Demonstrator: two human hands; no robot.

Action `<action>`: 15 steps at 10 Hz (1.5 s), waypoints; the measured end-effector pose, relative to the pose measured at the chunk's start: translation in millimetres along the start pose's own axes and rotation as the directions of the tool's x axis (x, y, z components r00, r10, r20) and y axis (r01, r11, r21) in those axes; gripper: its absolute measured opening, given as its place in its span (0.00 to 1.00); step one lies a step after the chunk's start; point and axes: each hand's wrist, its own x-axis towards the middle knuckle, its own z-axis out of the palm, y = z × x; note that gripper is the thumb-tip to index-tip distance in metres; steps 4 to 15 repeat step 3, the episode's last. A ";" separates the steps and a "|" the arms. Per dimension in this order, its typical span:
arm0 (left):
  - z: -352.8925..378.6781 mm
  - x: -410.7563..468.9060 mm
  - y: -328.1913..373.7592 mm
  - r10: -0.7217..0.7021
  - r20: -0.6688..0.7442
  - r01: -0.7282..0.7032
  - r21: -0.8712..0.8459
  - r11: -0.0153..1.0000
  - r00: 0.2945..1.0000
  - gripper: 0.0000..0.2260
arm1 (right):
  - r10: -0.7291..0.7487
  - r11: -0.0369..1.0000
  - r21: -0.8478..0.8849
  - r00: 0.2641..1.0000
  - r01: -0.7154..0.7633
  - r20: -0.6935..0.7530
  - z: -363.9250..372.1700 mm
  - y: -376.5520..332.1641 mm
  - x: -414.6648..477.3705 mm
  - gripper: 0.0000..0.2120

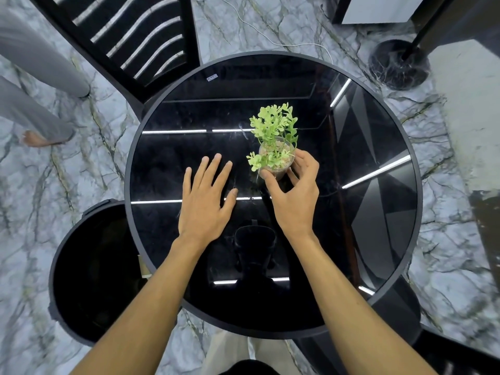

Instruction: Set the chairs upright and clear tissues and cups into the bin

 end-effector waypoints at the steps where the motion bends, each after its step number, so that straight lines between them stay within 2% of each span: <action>1: -1.0 0.2 0.6 -0.001 -0.001 0.001 -0.012 1.000 1.000 0.25 | -0.003 1.000 0.003 1.000 0.003 0.004 -0.6 -0.7 0.0 0.28; 2: 0.7 0.5 -1.1 0.013 -0.016 -0.013 -0.012 1.000 1.000 0.25 | -0.010 1.000 0.019 1.000 0.009 0.014 -1.2 -1.6 0.0 0.28; 3: -5.4 0.0 -1.0 -0.009 -0.021 0.006 -0.142 0.990 1.000 0.24 | 0.034 0.999 -0.011 0.999 -0.034 0.043 -3.6 -7.2 -2.8 0.33; 15: -5.4 0.0 -1.0 -0.009 -0.021 0.006 -0.142 0.990 1.000 0.24 | 0.034 0.999 -0.011 0.999 -0.034 0.043 -3.6 -7.2 -2.8 0.33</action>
